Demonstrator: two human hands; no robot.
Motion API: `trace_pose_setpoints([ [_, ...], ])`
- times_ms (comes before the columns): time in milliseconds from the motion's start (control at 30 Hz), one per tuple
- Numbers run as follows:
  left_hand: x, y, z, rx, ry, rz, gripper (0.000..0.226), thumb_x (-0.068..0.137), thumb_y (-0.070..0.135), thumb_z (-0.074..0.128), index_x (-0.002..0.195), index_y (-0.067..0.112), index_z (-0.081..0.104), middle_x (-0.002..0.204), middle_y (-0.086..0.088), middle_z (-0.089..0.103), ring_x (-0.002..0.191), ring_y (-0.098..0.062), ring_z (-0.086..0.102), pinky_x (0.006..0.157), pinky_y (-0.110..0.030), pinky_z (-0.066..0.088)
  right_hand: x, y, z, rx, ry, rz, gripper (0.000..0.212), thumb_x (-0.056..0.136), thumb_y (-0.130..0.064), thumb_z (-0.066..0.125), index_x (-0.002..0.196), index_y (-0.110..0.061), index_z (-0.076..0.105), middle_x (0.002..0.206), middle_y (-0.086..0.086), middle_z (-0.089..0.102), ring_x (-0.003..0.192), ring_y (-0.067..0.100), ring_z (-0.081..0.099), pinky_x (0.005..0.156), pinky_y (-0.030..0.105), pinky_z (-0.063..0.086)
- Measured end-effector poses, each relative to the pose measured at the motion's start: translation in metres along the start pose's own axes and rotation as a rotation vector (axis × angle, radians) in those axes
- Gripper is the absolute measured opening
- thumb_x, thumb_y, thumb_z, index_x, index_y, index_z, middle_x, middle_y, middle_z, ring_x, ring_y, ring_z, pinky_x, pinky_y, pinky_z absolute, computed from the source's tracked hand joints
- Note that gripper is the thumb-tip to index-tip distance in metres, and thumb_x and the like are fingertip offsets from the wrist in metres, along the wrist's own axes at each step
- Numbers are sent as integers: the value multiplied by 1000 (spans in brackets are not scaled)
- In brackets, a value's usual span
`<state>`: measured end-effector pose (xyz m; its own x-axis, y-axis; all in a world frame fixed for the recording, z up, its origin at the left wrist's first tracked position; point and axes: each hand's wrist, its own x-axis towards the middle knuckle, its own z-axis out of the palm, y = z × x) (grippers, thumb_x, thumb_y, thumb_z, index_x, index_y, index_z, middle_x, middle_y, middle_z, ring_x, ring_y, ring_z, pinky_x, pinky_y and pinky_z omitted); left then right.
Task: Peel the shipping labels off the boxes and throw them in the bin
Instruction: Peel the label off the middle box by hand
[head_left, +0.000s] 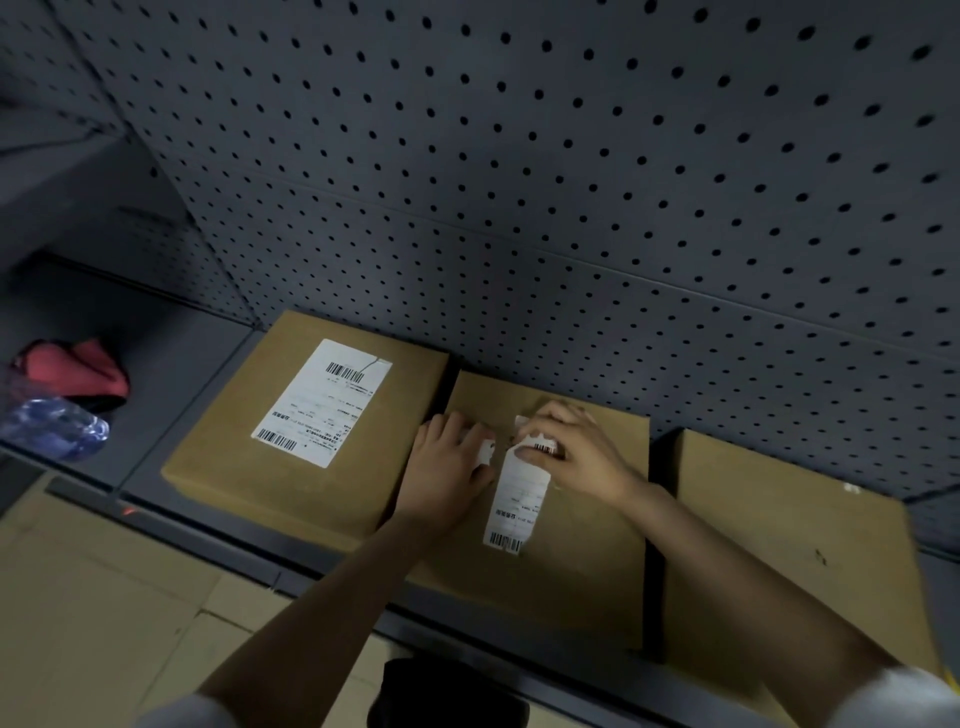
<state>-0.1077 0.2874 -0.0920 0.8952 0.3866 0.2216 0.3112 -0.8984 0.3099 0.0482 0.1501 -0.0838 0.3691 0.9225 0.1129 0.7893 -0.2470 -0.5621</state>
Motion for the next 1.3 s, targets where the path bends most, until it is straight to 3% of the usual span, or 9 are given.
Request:
trace_pose_setpoints([
  [167,0,0,-1,-2,-10,-7,33,72,25,69,101,14,58,98,-10,56,89,-29,51,79,-41,45,4,-8,5,-2,48,91,9,89,-31,60,92,-26,67,91,-17,50,90,2,46,87,28,32],
  [367,0,0,-2,4,-35,-18,32,77,25,67,105,14,58,105,-9,56,93,-27,51,80,-38,46,-37,-20,-8,29,-67,101,26,86,-44,45,91,-27,64,92,-25,47,95,-1,45,93,20,28],
  [600,0,1,-4,12,-49,-27,29,79,22,64,106,11,59,107,-13,55,96,-31,50,85,-44,46,-94,-35,-24,72,-196,138,10,91,-31,56,94,-26,65,86,-28,42,94,-17,37,88,6,21],
  [867,-2,4,-8,40,-47,-12,26,80,22,61,104,10,59,106,-14,57,96,-32,52,85,-45,47,-114,-47,-40,88,-237,189,7,90,-25,58,91,-25,65,93,-10,52,93,-3,45,87,12,30],
  [1000,-4,5,-11,78,-70,8,37,80,34,38,99,12,61,99,-12,59,89,-31,56,80,-43,50,-119,-63,-45,77,-304,181,7,91,-23,56,93,-23,63,93,-14,47,96,2,45,87,15,35],
  [1100,-5,10,-15,132,-29,90,27,74,27,63,96,12,62,94,-12,60,85,-31,58,79,-43,50,-125,-75,-52,87,-352,204,7,91,-21,56,93,-23,63,90,-20,44,93,-2,46,83,11,34],
  [1167,-7,13,-17,153,-15,131,35,63,21,78,94,13,63,92,-10,61,83,-30,58,79,-42,51,-132,-83,-56,117,-378,232,9,91,-18,56,92,-23,63,89,-20,46,88,-5,47,77,7,35],
  [1300,-7,12,-15,178,-13,139,39,59,21,83,93,11,64,91,-13,61,81,-31,58,77,-41,50,-150,-92,-69,91,-366,283,12,91,-16,55,88,-26,62,89,-19,48,87,-4,49,80,8,37],
])
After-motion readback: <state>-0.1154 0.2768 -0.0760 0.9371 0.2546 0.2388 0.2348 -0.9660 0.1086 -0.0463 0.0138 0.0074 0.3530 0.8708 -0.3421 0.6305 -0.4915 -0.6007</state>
